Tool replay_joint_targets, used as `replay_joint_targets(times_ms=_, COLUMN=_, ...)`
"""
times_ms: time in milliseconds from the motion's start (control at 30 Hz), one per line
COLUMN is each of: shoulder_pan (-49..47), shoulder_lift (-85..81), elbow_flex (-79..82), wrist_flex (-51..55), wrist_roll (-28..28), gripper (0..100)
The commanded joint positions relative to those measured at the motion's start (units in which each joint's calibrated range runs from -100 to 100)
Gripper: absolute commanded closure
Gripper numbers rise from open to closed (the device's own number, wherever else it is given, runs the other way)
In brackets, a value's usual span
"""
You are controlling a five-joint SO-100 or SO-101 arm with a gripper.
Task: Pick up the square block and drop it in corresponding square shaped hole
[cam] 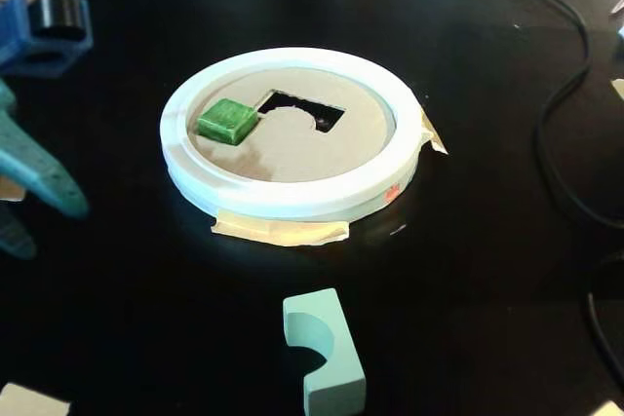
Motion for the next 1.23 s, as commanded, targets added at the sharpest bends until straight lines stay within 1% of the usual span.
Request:
replay_joint_targets(times_ms=0, shoulder_pan=3.5, shoulder_lift=-0.7, elbow_flex=1.4, wrist_flex=-0.6, wrist_roll=1.1, gripper=19)
replay_joint_targets(times_ms=200, shoulder_pan=3.3, shoulder_lift=-0.7, elbow_flex=9.0, wrist_flex=-1.6, wrist_roll=1.1, gripper=20)
replay_joint_targets(times_ms=1200, shoulder_pan=4.6, shoulder_lift=-0.8, elbow_flex=9.3, wrist_flex=-1.6, wrist_roll=1.1, gripper=20)
